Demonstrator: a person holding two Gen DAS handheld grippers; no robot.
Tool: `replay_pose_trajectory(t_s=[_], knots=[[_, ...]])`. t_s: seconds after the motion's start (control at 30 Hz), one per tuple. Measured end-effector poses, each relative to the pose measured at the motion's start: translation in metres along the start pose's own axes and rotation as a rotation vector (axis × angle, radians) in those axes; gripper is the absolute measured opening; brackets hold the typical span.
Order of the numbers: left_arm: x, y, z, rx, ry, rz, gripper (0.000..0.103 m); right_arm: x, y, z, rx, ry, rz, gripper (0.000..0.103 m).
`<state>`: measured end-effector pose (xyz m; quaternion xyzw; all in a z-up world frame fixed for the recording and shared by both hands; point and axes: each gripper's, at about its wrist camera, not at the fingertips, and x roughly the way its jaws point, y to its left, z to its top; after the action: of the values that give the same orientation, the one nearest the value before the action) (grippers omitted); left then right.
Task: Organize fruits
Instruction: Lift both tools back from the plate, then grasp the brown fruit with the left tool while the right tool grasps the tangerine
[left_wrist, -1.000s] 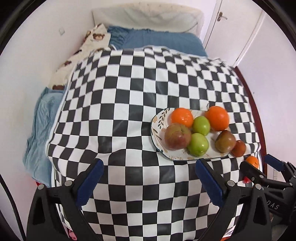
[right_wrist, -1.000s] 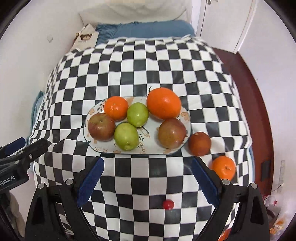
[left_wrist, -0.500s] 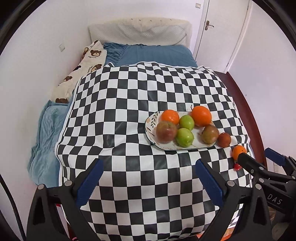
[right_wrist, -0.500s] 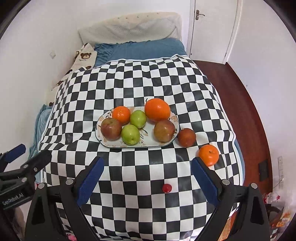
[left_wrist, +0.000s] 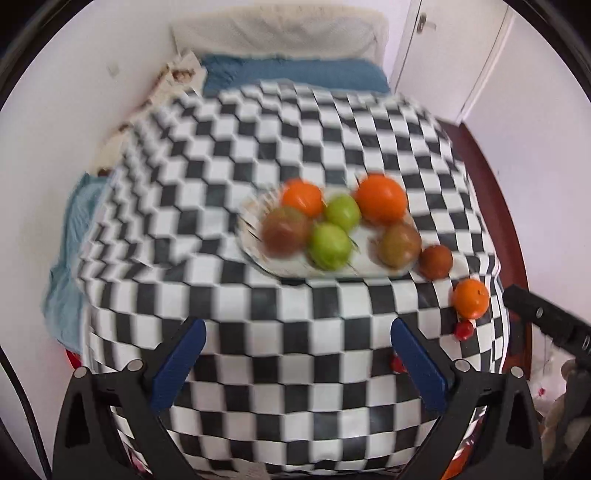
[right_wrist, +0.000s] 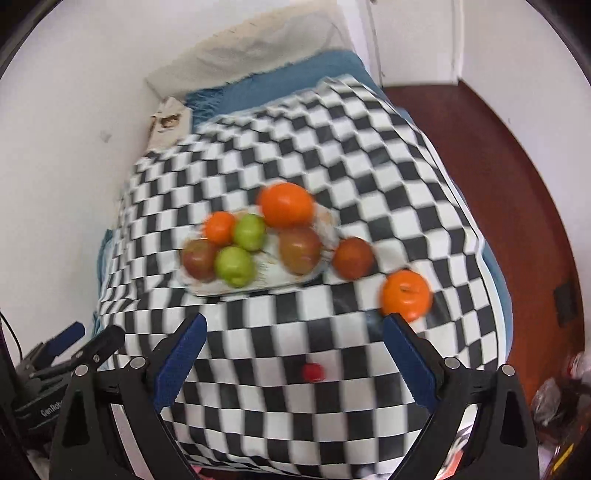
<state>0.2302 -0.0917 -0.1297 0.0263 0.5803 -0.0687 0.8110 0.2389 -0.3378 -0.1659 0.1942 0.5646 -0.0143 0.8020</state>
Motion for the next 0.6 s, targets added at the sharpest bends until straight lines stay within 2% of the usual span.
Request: replay_pose_trajectory(t_s=[0.07, 0.1, 0.13, 0.17, 0.2, 0.37, 0.5, 0.57, 0.6], knots=[[0.021, -0.025, 0.001, 0.008, 0.044, -0.013, 0.103, 0.014, -0.031, 0.007, 0.03, 0.034, -0.004, 0.098], [0.029, -0.037, 0.002, 0.018, 0.061, -0.02, 0.103, 0.021, -0.047, 0.01, 0.043, 0.049, 0.003, 0.094], [0.037, -0.048, 0.003, 0.027, 0.076, -0.024, 0.103, 0.03, -0.066, 0.014, 0.056, 0.07, 0.01, 0.087], [0.046, -0.061, 0.005, 0.04, 0.094, -0.018, 0.103, 0.036, -0.075, 0.015, 0.061, 0.087, 0.016, 0.072], [0.055, -0.075, 0.007, 0.056, 0.11, -0.011, 0.103, 0.045, -0.087, 0.017, 0.066, 0.116, 0.026, 0.07], [0.086, -0.113, 0.018, 0.115, 0.151, 0.048, 0.103, 0.092, -0.113, 0.027, 0.048, 0.205, 0.056, 0.07], [0.087, -0.128, 0.032, 0.207, 0.111, 0.103, 0.103, 0.128, -0.117, 0.029, 0.065, 0.267, 0.087, 0.07], [0.086, -0.135, 0.041, 0.273, 0.097, 0.098, 0.102, 0.136, -0.12, 0.029, 0.085, 0.272, 0.108, 0.07], [0.085, -0.138, 0.046, 0.303, 0.092, 0.084, 0.102, 0.137, -0.12, 0.029, 0.084, 0.265, 0.111, 0.065]])
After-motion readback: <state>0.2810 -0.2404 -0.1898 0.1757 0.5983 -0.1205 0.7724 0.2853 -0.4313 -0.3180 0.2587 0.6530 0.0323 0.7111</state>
